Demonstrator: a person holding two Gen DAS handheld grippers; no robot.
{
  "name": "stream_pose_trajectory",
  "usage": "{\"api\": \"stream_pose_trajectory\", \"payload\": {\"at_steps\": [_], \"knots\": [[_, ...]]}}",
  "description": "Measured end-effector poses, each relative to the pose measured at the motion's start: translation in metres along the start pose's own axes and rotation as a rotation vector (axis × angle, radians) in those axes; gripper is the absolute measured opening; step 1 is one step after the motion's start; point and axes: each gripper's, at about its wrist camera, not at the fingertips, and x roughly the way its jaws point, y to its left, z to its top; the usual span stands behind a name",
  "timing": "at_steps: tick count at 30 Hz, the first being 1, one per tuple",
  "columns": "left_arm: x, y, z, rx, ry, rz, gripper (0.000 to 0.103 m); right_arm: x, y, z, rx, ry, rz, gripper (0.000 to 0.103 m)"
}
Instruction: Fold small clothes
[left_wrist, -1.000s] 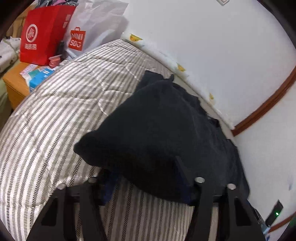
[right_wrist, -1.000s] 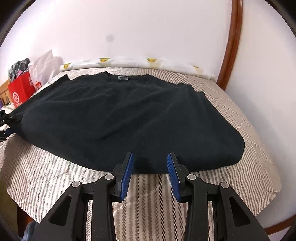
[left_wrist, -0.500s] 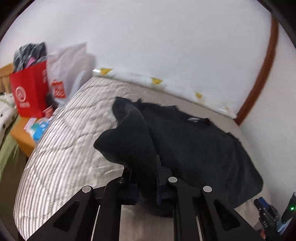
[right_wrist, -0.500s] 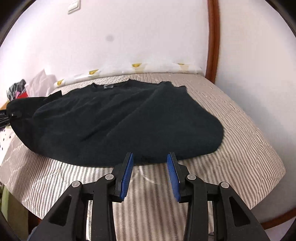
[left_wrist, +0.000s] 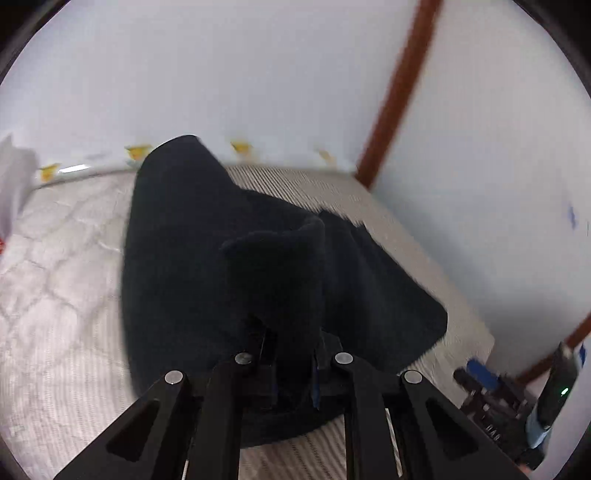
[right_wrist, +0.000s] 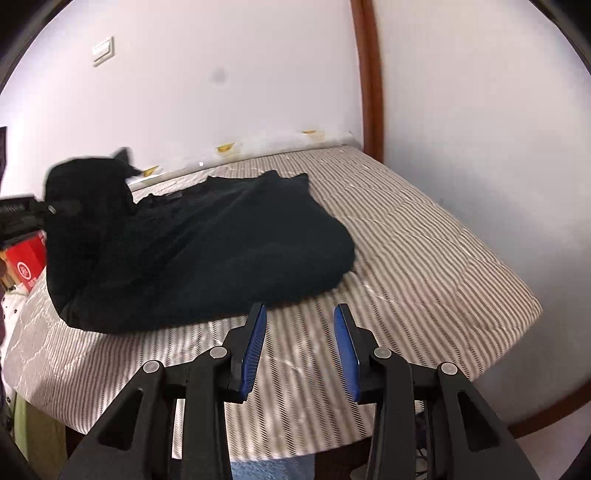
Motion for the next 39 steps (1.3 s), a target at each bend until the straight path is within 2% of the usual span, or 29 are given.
{"api": "stream_pose_trajectory", "payload": {"at_steps": [3,6,9,10,12,13,15,19,22,24,28,33,34,36,37,38,39], "knots": [[0.022,-0.006,-0.008,0.004,0.066,0.0,0.011,0.001,-0.002,0.002,-0.006,0.01,-0.007,0.038],[0.024,-0.007,-0.015,0.041,0.073,0.007,0.014,0.002,0.0,0.009,-0.002,0.017,0.028,0.041],[0.012,-0.009,-0.022,0.09,0.084,-0.015,0.028,0.001,0.012,0.02,-0.014,0.014,0.107,0.047],[0.004,-0.008,-0.024,0.109,0.075,-0.021,0.03,0.0,0.02,0.025,-0.026,0.009,0.138,0.051],[-0.014,-0.004,-0.03,0.133,0.044,-0.021,0.037,0.0,0.033,0.032,-0.033,0.003,0.189,0.066],[-0.021,-0.002,-0.033,0.141,0.029,-0.01,0.041,0.003,0.039,0.036,-0.03,0.011,0.218,0.069],[-0.03,0.003,-0.039,0.148,0.002,0.031,0.061,0.013,0.055,0.042,-0.026,0.046,0.266,0.073],[-0.045,0.035,-0.059,0.137,-0.005,0.125,0.065,0.029,0.087,0.051,-0.022,0.087,0.328,0.074],[-0.045,0.063,-0.073,0.097,0.026,0.144,0.068,0.042,0.107,0.056,0.004,0.111,0.383,0.075],[-0.042,0.078,-0.08,0.063,0.049,0.128,0.069,0.055,0.12,0.059,0.026,0.145,0.414,0.075],[-0.033,0.099,-0.09,-0.026,0.069,0.045,0.069,0.081,0.138,0.058,0.056,0.191,0.43,0.075],[-0.016,0.096,-0.089,-0.027,0.058,-0.001,0.069,0.115,0.155,0.068,0.098,0.211,0.441,0.075],[-0.013,0.095,-0.088,-0.033,0.056,-0.019,0.069,0.119,0.159,0.071,0.095,0.214,0.448,0.073],[-0.006,0.09,-0.084,-0.037,0.062,-0.058,0.069,0.125,0.166,0.079,0.103,0.192,0.474,0.05],[-0.003,0.088,-0.083,-0.036,0.066,-0.065,0.069,0.126,0.168,0.083,0.103,0.174,0.475,0.045],[0.0,0.087,-0.082,-0.036,0.07,-0.068,0.069,0.126,0.171,0.087,0.087,0.154,0.472,0.032],[0.005,0.085,-0.081,-0.041,0.078,-0.063,0.069,0.126,0.174,0.091,0.062,0.145,0.46,0.026]]}}
